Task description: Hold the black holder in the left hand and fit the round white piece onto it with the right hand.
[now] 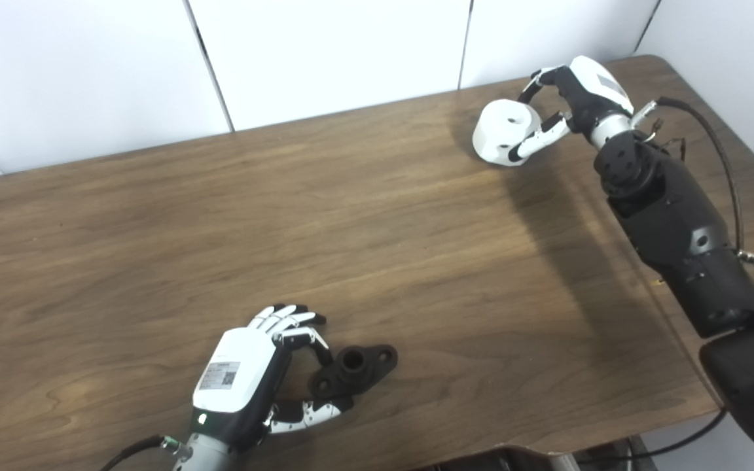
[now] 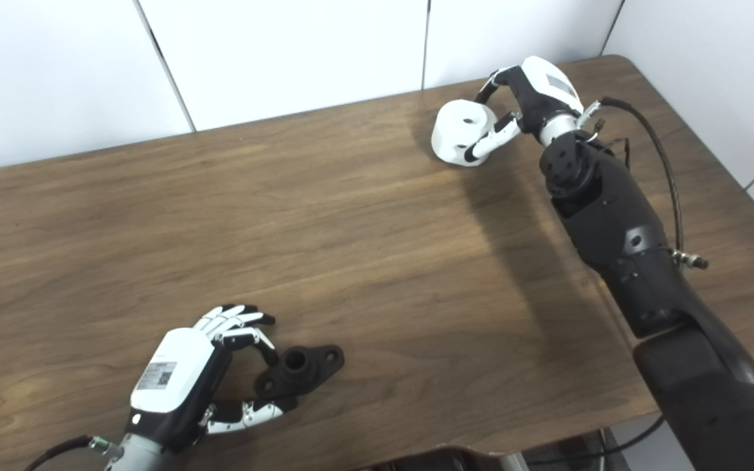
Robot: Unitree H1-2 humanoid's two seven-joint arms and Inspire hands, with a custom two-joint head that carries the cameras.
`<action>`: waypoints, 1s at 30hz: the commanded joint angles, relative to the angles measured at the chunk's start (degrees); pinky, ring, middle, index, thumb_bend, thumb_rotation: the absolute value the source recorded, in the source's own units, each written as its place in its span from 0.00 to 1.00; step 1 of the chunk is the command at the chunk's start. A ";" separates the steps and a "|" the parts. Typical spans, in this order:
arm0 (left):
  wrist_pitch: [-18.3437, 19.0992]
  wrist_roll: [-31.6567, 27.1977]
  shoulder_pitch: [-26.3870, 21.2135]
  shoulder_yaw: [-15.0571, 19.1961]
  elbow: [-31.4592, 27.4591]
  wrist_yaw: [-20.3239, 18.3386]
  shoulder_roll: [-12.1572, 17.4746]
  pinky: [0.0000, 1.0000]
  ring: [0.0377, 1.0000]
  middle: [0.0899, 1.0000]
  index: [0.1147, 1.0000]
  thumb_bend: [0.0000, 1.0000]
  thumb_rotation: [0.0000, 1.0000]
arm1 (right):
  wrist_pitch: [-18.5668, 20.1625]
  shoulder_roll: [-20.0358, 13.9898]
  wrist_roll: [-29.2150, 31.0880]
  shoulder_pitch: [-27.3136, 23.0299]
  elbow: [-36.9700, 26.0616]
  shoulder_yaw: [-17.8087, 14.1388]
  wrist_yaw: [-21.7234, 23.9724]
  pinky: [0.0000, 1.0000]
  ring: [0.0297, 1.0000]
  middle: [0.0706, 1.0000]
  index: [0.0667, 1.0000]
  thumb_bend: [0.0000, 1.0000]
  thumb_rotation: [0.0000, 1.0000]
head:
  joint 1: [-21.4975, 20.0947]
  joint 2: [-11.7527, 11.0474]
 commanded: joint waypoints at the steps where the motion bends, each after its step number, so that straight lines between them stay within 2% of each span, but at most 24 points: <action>1: 2.62 2.03 3.32 -0.16 3.73 -3.60 1.82 0.88 0.85 0.77 0.42 0.52 0.05 | -1.91 -1.44 -0.03 -0.70 -0.91 -0.63 -1.02 0.83 0.93 0.86 0.45 0.53 0.15 | 0.06 -0.51; 7: 2.46 2.01 3.55 -0.19 4.57 -2.66 1.55 0.88 0.85 0.77 0.42 0.52 0.05 | -2.04 -1.44 0.01 -0.38 -0.57 -0.57 -0.76 0.83 0.94 0.86 0.46 0.52 0.15 | 0.10 -1.70; 19: 2.69 2.34 3.50 -0.51 5.02 -2.01 1.47 0.88 0.85 0.77 0.42 0.52 0.05 | -1.89 -1.18 -0.26 -0.27 -0.29 -0.45 -1.21 0.84 0.94 0.85 0.46 0.52 0.15 | 0.15 -1.97; 25: 2.86 2.45 3.23 -0.62 5.23 -2.27 1.38 0.89 0.86 0.78 0.42 0.52 0.05 | -4.50 -0.87 -0.33 0.20 0.63 -0.59 -4.10 0.84 0.90 0.81 0.45 0.52 0.14 | 0.50 -2.17; 30: 2.84 2.33 2.86 -0.71 5.71 -2.13 1.07 0.89 0.85 0.77 0.42 0.52 0.05 | -5.89 -1.38 -0.56 0.64 -0.51 -0.36 -4.79 0.85 0.89 0.79 0.45 0.52 0.13 | 0.96 -2.23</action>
